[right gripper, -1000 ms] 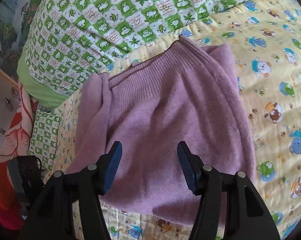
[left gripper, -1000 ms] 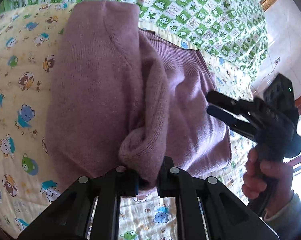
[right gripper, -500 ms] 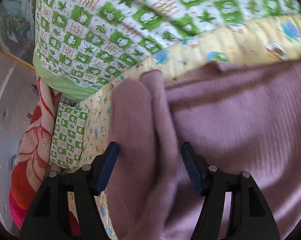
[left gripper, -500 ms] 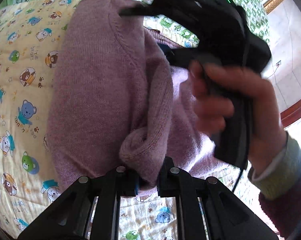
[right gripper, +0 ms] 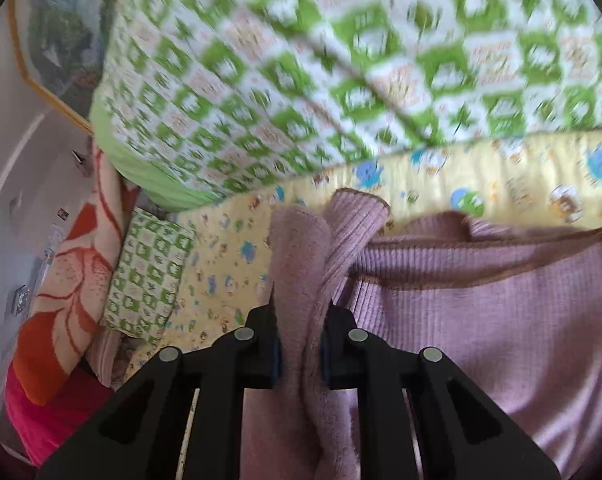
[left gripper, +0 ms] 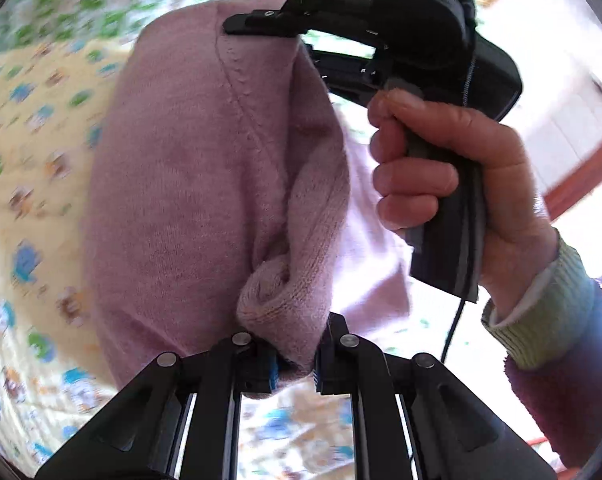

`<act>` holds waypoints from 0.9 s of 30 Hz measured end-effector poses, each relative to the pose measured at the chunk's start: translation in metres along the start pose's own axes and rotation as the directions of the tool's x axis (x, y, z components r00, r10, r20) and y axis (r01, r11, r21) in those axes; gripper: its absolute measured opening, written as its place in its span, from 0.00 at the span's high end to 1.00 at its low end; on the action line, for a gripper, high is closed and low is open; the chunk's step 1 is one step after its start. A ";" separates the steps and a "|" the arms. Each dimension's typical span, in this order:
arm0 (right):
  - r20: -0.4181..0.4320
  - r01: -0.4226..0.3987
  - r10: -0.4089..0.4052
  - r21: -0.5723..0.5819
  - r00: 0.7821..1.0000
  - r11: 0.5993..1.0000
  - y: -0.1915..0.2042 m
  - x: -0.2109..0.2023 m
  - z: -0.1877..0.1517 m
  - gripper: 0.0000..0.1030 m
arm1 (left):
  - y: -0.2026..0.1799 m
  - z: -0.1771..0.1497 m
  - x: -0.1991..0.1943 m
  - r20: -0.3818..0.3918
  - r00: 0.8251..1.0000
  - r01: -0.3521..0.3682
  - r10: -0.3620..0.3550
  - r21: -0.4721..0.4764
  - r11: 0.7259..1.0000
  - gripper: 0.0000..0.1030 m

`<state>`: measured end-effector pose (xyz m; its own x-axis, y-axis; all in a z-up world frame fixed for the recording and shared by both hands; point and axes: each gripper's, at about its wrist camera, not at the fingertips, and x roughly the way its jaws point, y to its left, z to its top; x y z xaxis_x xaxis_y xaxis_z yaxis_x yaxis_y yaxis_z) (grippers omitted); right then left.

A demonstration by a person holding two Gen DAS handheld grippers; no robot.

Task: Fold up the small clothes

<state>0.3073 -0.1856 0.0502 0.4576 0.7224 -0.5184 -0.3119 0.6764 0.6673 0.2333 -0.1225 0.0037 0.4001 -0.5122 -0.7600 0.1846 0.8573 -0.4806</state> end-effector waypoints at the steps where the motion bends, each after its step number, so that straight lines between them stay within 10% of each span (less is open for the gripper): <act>1: 0.017 0.003 -0.003 -0.004 1.000 1.000 -0.001 -0.015 0.003 0.85 | -0.013 0.003 0.004 -0.006 1.000 0.025 -0.025 0.031 0.999 0.90; 9: 0.089 0.155 -0.158 0.042 0.983 0.987 -0.061 -0.100 0.004 0.85 | -0.064 0.003 0.067 -0.100 0.992 0.085 -0.071 0.140 0.986 0.90; 22: 0.060 0.234 -0.242 0.112 0.968 0.966 -0.122 -0.099 -0.013 0.85 | -0.056 0.007 0.108 -0.173 0.985 0.048 -0.019 0.164 0.985 0.87; 27: 0.041 0.273 -0.283 0.154 0.958 0.949 -0.130 -0.099 -0.016 0.63 | -0.060 0.001 0.106 -0.191 0.980 0.085 -0.058 0.137 0.987 0.55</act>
<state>0.2894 -0.3423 0.0064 0.5606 0.4953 -0.6636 -0.0426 0.8176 0.5742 0.2658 -0.2280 -0.0475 0.2097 -0.5615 -0.8004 0.3394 0.8096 -0.4790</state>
